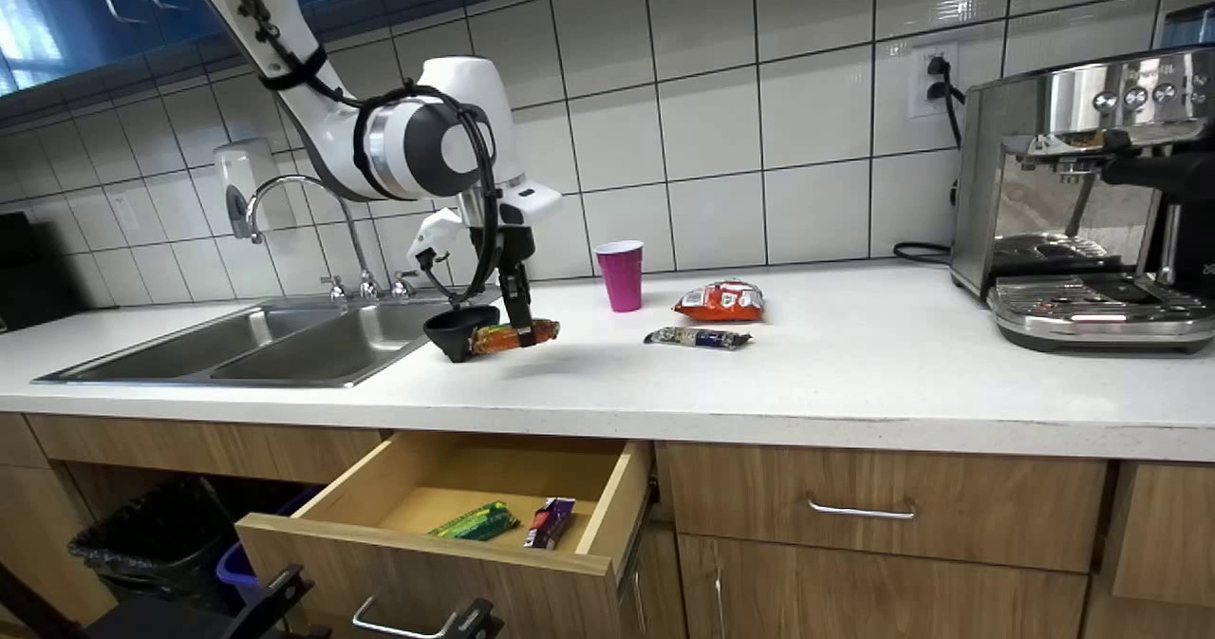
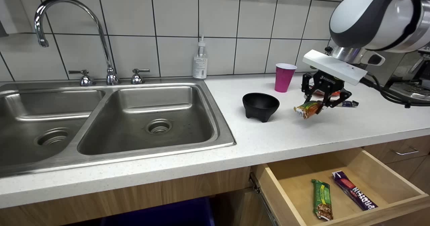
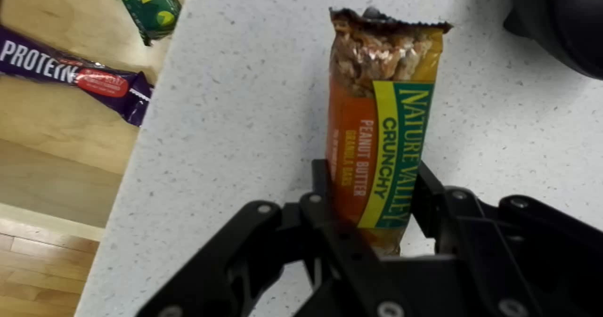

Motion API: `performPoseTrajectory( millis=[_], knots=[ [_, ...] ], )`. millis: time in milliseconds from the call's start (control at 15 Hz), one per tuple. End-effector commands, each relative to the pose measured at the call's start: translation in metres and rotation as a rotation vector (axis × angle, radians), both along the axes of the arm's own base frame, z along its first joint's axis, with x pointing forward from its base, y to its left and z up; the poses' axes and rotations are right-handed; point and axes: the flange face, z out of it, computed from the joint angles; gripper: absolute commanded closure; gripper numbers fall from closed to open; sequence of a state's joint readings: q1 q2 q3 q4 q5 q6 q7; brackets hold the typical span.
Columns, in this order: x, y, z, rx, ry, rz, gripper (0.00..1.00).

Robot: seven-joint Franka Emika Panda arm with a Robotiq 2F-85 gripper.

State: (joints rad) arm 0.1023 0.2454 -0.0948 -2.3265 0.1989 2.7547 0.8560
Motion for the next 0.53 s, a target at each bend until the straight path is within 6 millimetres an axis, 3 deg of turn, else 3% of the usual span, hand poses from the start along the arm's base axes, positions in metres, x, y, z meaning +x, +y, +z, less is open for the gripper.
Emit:
performPoseTrajectory(
  millis=[0, 467],
  knots=[
    [-0.032, -0.006, 0.009, 0.007, -0.020, 0.038, 0.82],
    [-0.077, -0.009, 0.003, -0.001, -0.012, 0.056, 0.82]
  ],
)
